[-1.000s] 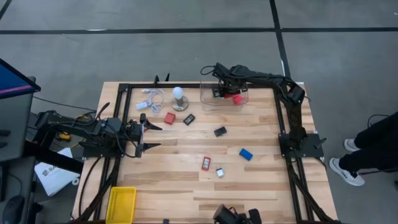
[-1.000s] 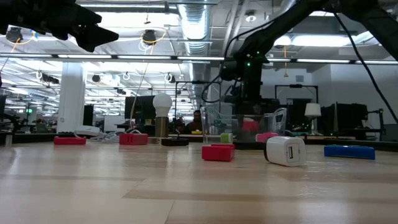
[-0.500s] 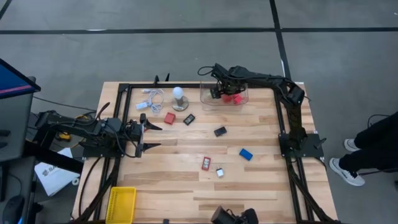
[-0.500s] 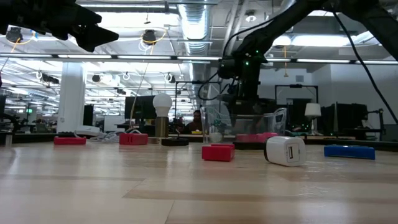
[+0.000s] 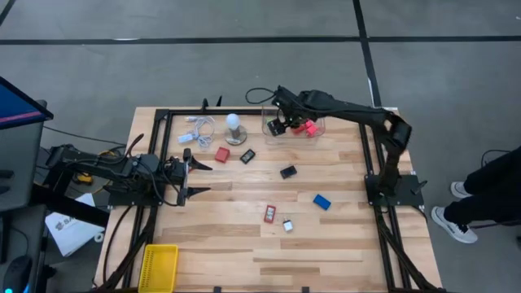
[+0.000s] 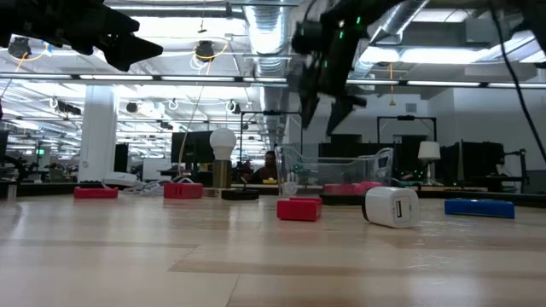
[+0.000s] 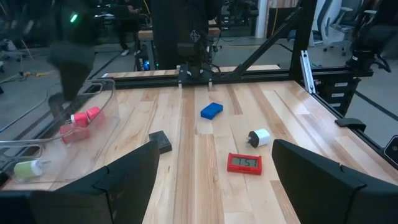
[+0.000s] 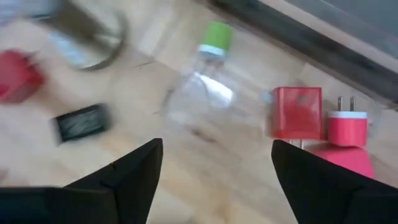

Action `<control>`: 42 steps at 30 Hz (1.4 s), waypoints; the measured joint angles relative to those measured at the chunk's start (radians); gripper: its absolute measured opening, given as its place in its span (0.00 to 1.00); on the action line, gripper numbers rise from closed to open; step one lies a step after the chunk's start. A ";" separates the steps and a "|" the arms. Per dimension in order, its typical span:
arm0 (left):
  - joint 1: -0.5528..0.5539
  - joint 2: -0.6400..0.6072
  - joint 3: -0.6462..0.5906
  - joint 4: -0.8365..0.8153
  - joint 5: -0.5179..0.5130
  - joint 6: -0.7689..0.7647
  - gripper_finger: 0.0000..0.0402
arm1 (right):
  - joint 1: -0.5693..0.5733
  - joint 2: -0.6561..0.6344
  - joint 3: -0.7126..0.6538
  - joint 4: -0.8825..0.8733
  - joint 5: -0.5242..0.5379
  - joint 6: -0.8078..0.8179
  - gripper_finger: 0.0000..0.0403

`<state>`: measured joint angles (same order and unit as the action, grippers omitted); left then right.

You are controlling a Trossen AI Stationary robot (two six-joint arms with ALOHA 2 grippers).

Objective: Pick & Place Office items
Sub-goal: Put the white and black charger adapter into the transparent bin

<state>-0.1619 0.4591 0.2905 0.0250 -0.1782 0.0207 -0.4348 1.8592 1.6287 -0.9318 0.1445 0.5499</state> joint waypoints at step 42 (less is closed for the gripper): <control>-0.001 0.000 0.000 0.001 0.001 -0.029 0.77 | 0.897 0.296 -0.003 -0.164 0.035 0.831 0.71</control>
<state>-0.1627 0.4591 0.2905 0.0262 -0.1776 -0.0086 0.4626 2.1556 1.6260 -1.0954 0.1794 1.3808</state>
